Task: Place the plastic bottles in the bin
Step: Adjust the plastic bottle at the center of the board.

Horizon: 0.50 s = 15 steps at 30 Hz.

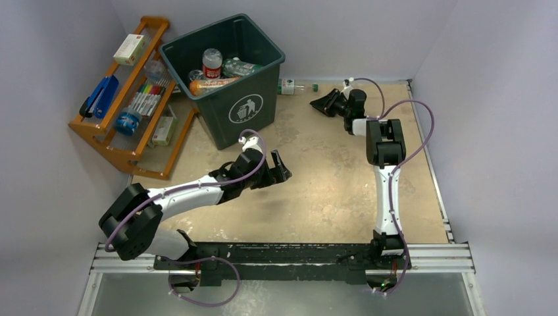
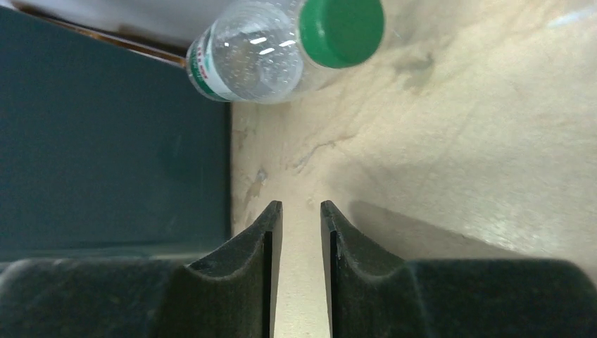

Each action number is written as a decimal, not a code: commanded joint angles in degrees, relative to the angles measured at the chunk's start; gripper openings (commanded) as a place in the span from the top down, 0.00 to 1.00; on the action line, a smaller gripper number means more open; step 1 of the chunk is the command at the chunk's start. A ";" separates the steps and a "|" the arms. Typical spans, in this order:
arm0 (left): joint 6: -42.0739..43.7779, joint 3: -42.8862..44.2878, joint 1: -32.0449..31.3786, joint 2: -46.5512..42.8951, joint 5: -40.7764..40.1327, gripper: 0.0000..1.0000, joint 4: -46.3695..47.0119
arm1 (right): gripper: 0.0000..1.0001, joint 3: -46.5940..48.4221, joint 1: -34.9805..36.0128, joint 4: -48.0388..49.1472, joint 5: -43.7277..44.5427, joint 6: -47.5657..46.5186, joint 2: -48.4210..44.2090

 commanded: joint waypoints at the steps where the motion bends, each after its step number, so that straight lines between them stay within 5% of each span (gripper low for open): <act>1: -0.66 0.76 -0.66 -0.79 -0.02 0.02 2.93 | 0.70 1.01 -0.91 3.53 -1.87 -3.18 -4.28; 15: -0.45 1.91 -0.84 1.38 0.21 0.02 3.17 | 0.43 13.40 -3.10 5.49 -0.46 2.82 0.13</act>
